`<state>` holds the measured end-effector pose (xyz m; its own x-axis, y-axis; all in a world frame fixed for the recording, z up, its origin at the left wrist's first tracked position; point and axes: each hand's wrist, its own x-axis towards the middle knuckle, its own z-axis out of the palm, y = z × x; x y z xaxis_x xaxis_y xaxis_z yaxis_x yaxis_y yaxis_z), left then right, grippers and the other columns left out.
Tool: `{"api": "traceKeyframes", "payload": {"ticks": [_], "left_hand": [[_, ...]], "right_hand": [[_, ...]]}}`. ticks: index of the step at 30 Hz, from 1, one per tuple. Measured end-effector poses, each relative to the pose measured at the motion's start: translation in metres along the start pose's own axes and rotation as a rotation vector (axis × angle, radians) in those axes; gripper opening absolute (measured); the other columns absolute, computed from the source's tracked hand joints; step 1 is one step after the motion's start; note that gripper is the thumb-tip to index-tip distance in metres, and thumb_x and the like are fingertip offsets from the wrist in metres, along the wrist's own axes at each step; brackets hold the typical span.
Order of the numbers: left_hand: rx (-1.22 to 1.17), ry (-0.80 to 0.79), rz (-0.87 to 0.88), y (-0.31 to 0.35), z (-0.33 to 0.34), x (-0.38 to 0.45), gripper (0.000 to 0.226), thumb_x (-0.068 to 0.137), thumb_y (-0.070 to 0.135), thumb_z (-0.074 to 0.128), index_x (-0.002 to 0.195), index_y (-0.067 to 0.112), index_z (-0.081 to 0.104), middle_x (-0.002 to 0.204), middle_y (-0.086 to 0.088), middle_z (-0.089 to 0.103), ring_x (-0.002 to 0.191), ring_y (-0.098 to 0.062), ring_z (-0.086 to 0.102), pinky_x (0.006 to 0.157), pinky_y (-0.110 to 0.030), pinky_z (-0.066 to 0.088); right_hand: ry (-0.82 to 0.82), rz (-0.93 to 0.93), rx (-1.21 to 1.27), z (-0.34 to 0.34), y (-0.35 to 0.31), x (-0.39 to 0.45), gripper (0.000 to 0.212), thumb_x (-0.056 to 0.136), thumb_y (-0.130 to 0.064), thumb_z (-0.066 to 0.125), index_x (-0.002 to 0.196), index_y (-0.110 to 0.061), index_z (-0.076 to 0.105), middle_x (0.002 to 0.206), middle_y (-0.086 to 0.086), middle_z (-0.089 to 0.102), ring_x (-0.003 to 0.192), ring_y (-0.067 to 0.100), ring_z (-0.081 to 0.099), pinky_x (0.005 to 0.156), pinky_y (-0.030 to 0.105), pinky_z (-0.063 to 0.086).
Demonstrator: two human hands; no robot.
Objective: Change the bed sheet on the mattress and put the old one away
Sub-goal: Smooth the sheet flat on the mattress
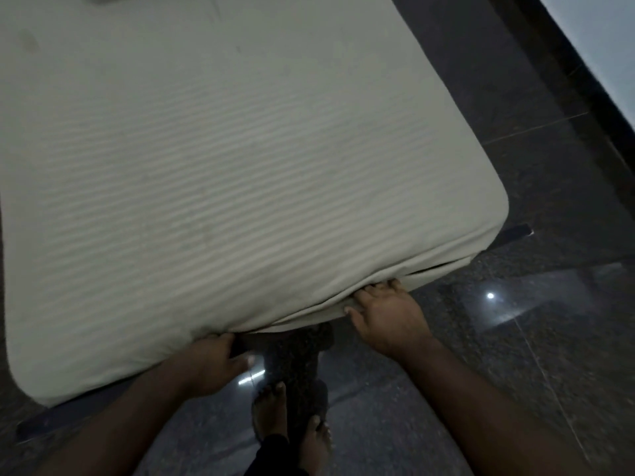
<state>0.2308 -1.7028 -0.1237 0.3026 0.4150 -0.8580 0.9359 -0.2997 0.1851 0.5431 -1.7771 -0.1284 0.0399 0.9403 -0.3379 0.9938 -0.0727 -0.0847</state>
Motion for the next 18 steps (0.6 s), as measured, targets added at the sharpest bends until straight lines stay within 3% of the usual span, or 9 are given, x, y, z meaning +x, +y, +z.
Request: {"api": "traceKeyframes", "payload": {"ticks": [4,6,8,11,13,15,18], "left_hand": [[0.178,0.135,-0.007,0.005,-0.001,-0.021,0.046,0.098,0.057,0.044,0.123,0.022,0.06,0.128,-0.006,0.066,0.12,-0.023,0.06,0.091,-0.03,0.046],[0.168,0.28,0.046,0.028,-0.007,-0.033,0.048,0.097,0.056,0.036,0.118,0.024,0.064,0.119,-0.004,0.07,0.114,-0.023,0.063,0.087,-0.032,0.048],[0.057,0.359,0.153,0.059,-0.008,-0.032,0.051,0.092,0.052,0.03,0.118,0.026,0.064,0.117,-0.001,0.07,0.112,-0.021,0.064,0.087,-0.033,0.048],[-0.117,0.435,0.343,0.114,-0.002,-0.011,0.063,0.086,0.052,0.028,0.13,0.025,0.063,0.131,0.001,0.066,0.12,-0.02,0.062,0.096,-0.03,0.049],[-0.121,0.467,0.392,0.143,0.001,0.01,0.064,0.089,0.048,0.033,0.142,0.02,0.055,0.146,-0.001,0.055,0.133,-0.02,0.054,0.107,-0.029,0.042],[-0.1,0.461,0.367,0.164,0.002,0.025,0.066,0.091,0.049,0.032,0.148,0.02,0.047,0.151,-0.001,0.049,0.136,-0.021,0.049,0.111,-0.03,0.036],[-0.143,0.5,0.199,0.185,0.005,0.04,0.072,0.084,0.06,0.019,0.132,0.021,0.056,0.126,-0.006,0.065,0.115,-0.029,0.062,0.095,-0.038,0.048]], "right_hand": [[-0.068,0.028,-0.048,-0.009,-0.008,0.022,0.042,0.086,-0.046,0.042,0.074,-0.017,0.07,0.074,0.01,0.071,0.07,0.033,0.069,0.075,0.045,0.051],[-0.245,-0.028,-0.07,-0.015,-0.008,0.036,0.051,0.092,-0.045,0.029,0.102,-0.02,0.072,0.104,0.013,0.072,0.098,0.035,0.068,0.09,0.051,0.044],[-0.416,0.09,0.03,-0.016,-0.001,0.053,0.059,0.095,-0.055,0.025,0.131,-0.025,0.062,0.138,0.007,0.06,0.131,0.029,0.053,0.109,0.053,0.033],[-0.519,0.102,0.045,-0.01,0.005,0.078,0.07,0.091,-0.063,0.028,0.147,-0.027,0.046,0.156,0.002,0.041,0.147,0.024,0.035,0.121,0.048,0.025],[-0.556,0.032,0.068,-0.009,0.011,0.079,0.066,0.093,-0.061,0.031,0.144,-0.024,0.05,0.154,0.006,0.044,0.143,0.025,0.04,0.118,0.043,0.032],[-0.516,-0.077,0.172,-0.013,0.03,0.067,0.053,0.097,-0.055,0.038,0.131,-0.022,0.062,0.14,0.011,0.059,0.13,0.026,0.055,0.104,0.037,0.045],[-0.231,-0.21,0.549,-0.02,0.058,0.036,0.034,0.093,-0.039,0.054,0.114,-0.021,0.073,0.114,0.001,0.074,0.109,0.016,0.067,0.086,0.028,0.053]]}}
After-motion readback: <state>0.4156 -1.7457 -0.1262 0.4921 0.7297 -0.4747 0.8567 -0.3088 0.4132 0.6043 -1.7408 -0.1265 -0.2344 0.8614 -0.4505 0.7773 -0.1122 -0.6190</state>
